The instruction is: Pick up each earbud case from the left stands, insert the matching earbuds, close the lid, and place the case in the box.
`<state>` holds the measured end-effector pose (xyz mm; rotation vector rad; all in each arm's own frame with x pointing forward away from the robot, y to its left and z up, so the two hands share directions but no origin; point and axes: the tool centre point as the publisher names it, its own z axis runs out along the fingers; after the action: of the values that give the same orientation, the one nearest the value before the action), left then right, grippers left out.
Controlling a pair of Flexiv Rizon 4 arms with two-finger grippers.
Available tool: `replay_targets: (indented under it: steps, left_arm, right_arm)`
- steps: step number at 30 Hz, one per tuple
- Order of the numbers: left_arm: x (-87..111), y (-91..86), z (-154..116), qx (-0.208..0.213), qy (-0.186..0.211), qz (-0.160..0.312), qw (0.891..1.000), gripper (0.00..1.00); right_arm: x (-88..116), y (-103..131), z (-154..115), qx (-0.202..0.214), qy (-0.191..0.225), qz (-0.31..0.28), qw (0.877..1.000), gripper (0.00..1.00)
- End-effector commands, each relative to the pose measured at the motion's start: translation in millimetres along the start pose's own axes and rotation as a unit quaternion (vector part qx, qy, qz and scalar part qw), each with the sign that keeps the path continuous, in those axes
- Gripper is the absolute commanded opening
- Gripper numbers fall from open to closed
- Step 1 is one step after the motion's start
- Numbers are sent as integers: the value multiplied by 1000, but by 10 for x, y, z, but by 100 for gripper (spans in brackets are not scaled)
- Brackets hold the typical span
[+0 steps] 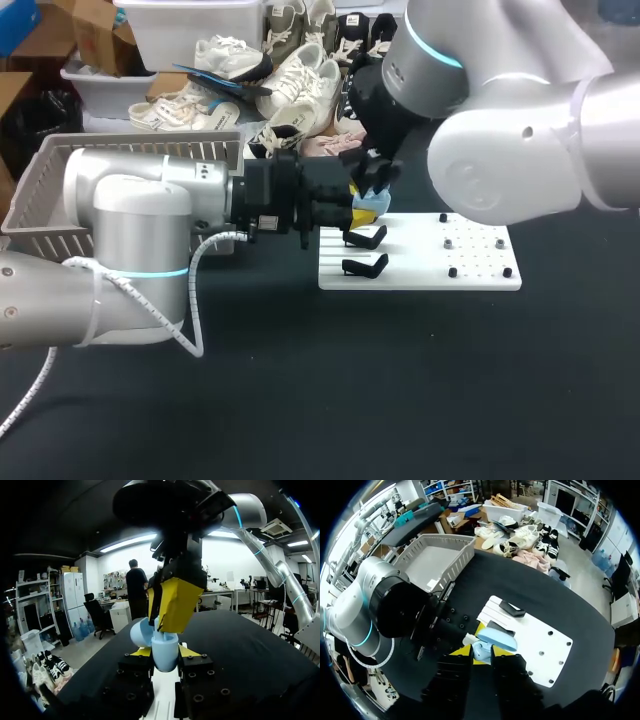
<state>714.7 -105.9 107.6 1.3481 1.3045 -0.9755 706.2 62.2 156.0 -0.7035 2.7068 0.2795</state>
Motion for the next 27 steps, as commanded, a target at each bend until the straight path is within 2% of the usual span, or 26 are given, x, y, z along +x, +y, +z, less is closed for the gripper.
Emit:
replay_targets:
  steps: [1,12,18,27]
  left_arm:
    - [-1,-15,-9,-1,-1,1,1000,0]
    - [-1,-15,-9,-1,-1,1,1000,0]
    - [-1,-15,-9,-1,-1,1,1000,0]
    - [-1,-15,-9,-1,-1,1,1000,0]
  right_arm:
    - [-30,-8,12,0,2,0,1000,24]
    - [-29,-3,-15,3,1,1,1000,24]
    - [-24,24,-120,8,-8,-4,1000,24]
    - [-200,-86,-224,28,-28,4,999,24]
